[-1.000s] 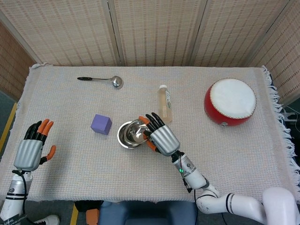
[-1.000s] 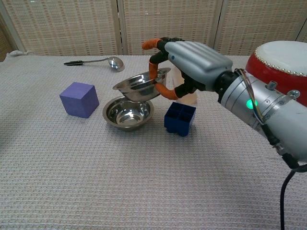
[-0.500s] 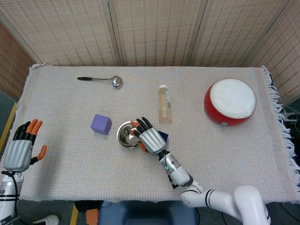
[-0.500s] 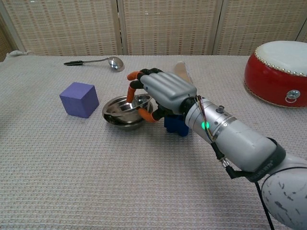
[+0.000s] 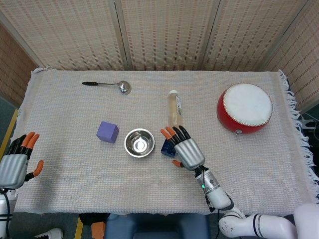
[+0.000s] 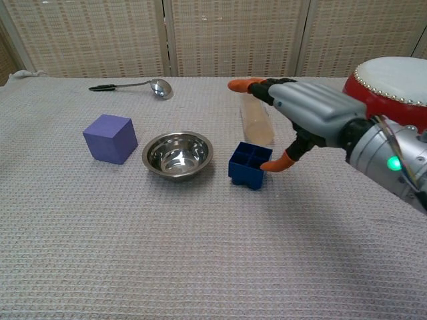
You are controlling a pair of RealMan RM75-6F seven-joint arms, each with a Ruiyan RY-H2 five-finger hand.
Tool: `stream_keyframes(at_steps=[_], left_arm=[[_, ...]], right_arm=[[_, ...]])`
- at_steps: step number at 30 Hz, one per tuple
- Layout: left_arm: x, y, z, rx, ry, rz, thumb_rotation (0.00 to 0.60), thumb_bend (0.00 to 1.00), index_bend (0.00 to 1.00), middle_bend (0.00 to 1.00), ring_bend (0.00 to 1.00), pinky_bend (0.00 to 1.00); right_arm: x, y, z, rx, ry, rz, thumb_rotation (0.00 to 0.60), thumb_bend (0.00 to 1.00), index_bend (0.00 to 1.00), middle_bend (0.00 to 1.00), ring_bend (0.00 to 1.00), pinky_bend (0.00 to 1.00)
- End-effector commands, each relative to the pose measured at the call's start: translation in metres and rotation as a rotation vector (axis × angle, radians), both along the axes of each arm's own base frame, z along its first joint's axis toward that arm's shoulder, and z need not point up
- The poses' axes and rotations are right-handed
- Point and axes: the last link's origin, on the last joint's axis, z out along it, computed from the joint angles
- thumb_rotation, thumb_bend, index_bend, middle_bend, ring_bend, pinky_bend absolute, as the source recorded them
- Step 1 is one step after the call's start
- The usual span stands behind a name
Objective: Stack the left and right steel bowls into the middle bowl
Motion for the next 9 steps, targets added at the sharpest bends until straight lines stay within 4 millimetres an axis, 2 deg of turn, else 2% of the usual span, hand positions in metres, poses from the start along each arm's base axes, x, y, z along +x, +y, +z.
stream_keyframes(at_steps=[1, 4, 6, 9], left_arm=[[-0.016, -0.047, 0.006, -0.024, -0.069, 0.063, 0.6, 0.41, 0.0, 0.0, 0.0, 0.08], [-0.019, -0.053, 0.009, -0.004, 0.003, 0.047, 0.6, 0.41, 0.0, 0.0, 0.0, 0.08], [-0.017, -0.054, 0.009, 0.026, -0.001, 0.024, 0.6, 0.41, 0.0, 0.0, 0.0, 0.07], [-0.015, -0.055, 0.008, 0.031, 0.005, 0.014, 0.6, 0.41, 0.0, 0.0, 0.0, 0.07]], right_arm=[[-0.109, 0.082, 0.089, -0.174, 0.188, -0.295, 0.6, 0.04, 0.0, 0.0, 0.0, 0.0], [-0.137, 0.115, 0.11, -0.246, 0.167, -0.376, 0.6, 0.04, 0.0, 0.0, 0.0, 0.0], [-0.149, 0.125, 0.117, -0.278, 0.151, -0.407, 0.6, 0.04, 0.0, 0.0, 0.0, 0.0], [-0.153, 0.127, 0.122, -0.266, 0.142, -0.414, 0.6, 0.04, 0.0, 0.0, 0.0, 0.0]])
